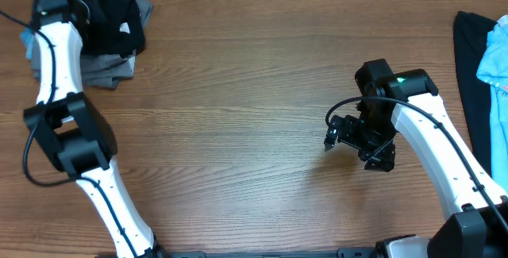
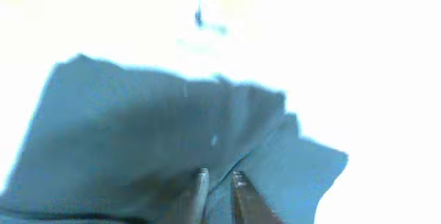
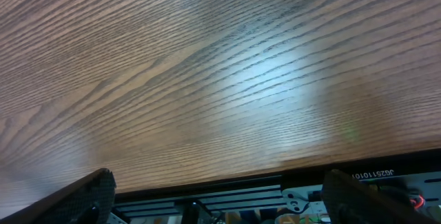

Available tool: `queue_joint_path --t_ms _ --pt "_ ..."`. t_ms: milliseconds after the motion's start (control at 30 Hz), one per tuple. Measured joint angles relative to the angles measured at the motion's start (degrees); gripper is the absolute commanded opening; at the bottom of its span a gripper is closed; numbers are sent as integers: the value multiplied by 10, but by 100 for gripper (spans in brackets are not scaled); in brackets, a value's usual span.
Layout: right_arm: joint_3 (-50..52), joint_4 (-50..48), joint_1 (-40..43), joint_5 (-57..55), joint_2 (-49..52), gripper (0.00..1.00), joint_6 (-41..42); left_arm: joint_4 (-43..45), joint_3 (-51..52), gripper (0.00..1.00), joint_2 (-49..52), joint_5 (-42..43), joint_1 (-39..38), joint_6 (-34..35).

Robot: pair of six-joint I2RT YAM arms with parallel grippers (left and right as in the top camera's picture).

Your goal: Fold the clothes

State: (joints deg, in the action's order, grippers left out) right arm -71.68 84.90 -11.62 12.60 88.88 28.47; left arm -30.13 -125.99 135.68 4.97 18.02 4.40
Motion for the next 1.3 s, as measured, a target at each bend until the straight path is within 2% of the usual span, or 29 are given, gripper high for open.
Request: queue_joint_path --t_ms 100,233,267,367,533,667,733,867,933,1133,1300 --pt "0 0 0 0 0 100 0 2 -6 9 -60 0 5 0" --pt "0 0 0 0 0 100 0 0 -16 10 -69 -14 17 -1" --pt "0 0 0 0 0 100 0 -3 -16 11 -63 -18 24 -1" --pt "0 -1 0 0 0 100 0 -3 -16 26 -35 -26 42 -3" --pt "0 -2 0 0 0 100 0 -12 -14 28 29 -35 66 -7" --pt "0 -3 0 0 0 100 1 -15 -13 50 67 -37 80 -12" --pt "0 -4 0 0 0 100 2 -16 -13 63 72 -37 83 -14" --pt "0 -4 0 0 0 100 5 -16 -13 84 72 -38 83 -14" --pt "0 -8 0 0 0 100 5 -21 -13 100 71 -37 83 -15" --pt "0 -32 0 -9 0 100 5 -53 -12 100 20 1 82 -8" --pt "0 -54 0 -10 -2 100 7 -93 -12 100 -97 70 75 42"
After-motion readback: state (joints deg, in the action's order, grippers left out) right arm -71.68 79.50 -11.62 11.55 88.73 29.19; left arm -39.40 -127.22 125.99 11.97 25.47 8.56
